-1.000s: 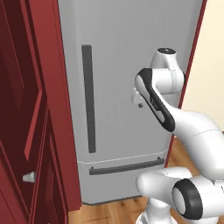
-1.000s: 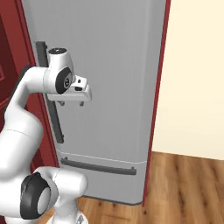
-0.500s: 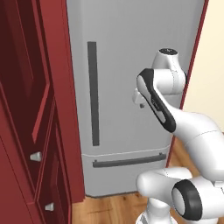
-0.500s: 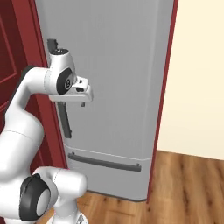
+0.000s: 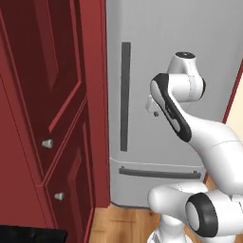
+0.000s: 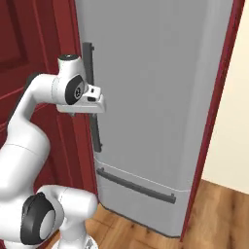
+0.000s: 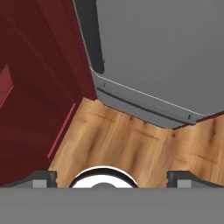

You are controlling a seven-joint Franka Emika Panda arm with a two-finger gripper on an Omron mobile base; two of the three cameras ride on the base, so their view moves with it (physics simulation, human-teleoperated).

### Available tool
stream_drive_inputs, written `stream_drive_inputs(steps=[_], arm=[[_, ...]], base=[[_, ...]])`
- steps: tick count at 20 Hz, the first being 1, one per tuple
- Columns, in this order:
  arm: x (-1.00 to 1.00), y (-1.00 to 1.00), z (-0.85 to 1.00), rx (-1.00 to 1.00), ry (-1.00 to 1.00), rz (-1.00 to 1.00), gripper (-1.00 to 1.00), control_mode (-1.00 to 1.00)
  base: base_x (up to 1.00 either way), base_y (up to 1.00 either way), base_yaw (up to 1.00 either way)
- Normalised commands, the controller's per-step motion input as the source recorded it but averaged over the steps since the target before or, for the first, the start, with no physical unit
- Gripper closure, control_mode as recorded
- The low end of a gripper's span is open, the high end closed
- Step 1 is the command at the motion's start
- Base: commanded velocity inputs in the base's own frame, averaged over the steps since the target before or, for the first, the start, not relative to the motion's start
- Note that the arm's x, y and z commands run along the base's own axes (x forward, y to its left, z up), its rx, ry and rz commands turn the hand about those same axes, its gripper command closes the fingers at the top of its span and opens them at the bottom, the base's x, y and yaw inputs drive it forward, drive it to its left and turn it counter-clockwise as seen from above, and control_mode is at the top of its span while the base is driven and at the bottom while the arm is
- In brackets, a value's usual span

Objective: Retrieve a lemon from the fridge and place it on the cutting board with the fish.

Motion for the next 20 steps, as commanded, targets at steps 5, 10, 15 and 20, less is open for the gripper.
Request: stream_drive_inputs(steps=[5, 10, 15, 20], arm=[[0.0, 0.0, 0.0, 0.0, 0.0, 0.0, -1.0, 1.0], [0.0, 0.0, 0.0, 0.0, 0.0, 0.0, -1.0, 1.0], [0.0, 0.0, 0.0, 0.0, 0.0, 0.0, -1.0, 1.0], [0.0, 0.0, 0.0, 0.0, 0.0, 0.0, -1.0, 1.0]], base=[[-0.03, -0.84, 0.52], [0.0, -0.87, 0.5], [0.0, -0.41, 0.46], [0.0, -0.29, 0.43]])
